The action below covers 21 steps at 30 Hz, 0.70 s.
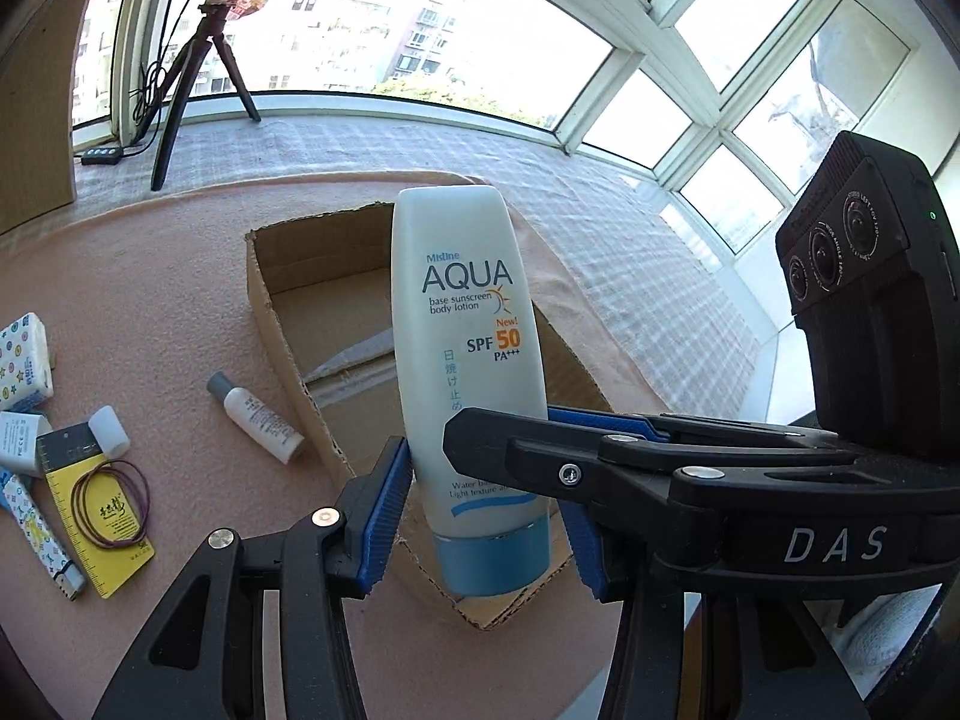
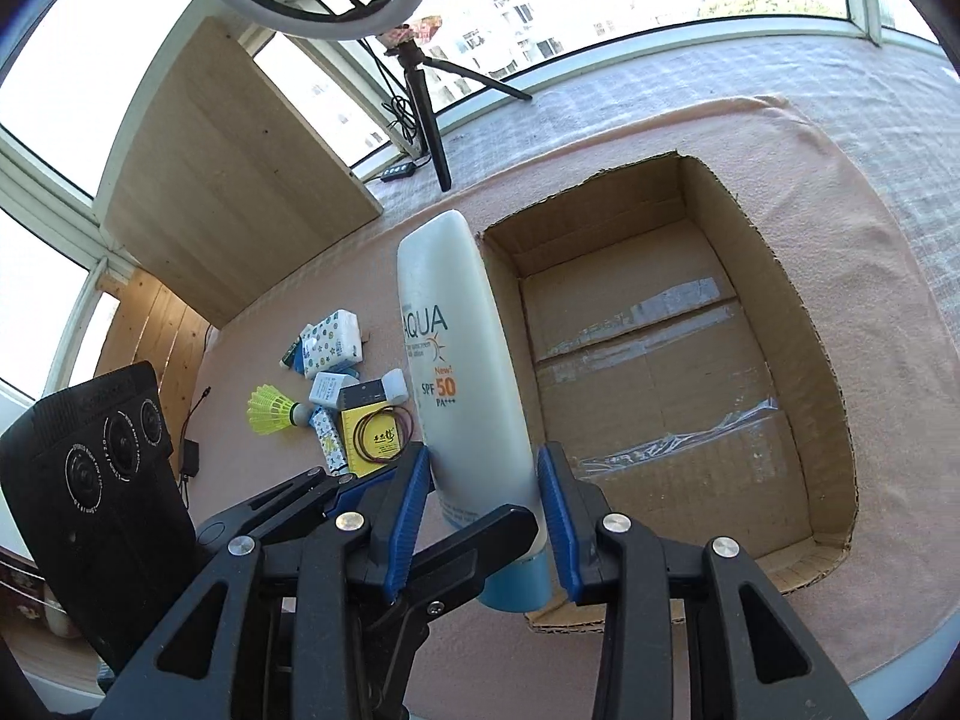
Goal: Organize objects
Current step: 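Carry the sunscreen tube into the cardboard box and open the right tool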
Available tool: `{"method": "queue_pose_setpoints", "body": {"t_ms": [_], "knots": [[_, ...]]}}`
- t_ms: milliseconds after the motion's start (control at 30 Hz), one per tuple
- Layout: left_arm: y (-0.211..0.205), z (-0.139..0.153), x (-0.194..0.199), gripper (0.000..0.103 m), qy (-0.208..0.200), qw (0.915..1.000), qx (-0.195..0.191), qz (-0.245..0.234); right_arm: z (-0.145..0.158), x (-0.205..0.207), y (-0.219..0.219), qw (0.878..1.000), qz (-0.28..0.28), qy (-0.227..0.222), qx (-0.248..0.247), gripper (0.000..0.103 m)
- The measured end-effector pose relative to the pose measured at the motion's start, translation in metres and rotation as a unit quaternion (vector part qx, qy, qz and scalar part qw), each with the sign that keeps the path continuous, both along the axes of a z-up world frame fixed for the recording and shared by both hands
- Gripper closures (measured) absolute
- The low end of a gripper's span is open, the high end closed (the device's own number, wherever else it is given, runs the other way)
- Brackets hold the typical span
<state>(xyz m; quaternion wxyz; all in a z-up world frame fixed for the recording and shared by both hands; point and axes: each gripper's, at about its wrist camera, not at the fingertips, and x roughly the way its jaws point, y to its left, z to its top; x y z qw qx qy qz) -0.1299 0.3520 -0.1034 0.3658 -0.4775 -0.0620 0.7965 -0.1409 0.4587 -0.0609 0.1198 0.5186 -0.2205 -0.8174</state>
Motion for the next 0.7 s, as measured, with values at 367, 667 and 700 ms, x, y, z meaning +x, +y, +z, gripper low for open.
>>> {"method": "queue_pose_setpoints", "body": {"t_ms": [367, 667, 700], "knots": [[0.029, -0.009, 0.003, 0.033, 0.001, 0.9988, -0.045, -0.021, -0.005, 0.004, 0.028, 0.999, -0.006, 0.019, 0.031, 0.050], [-0.006, -0.006, 0.003, 0.029, 0.015, 0.9980, -0.062, 0.008, 0.014, 0.016, 0.028, 0.992, -0.037, 0.096, 0.076, 0.035], [-0.012, -0.005, 0.003, 0.029, 0.015, 0.9978, -0.064, 0.013, 0.013, 0.018, 0.028, 0.992, -0.040, 0.100, 0.073, 0.035]]}}
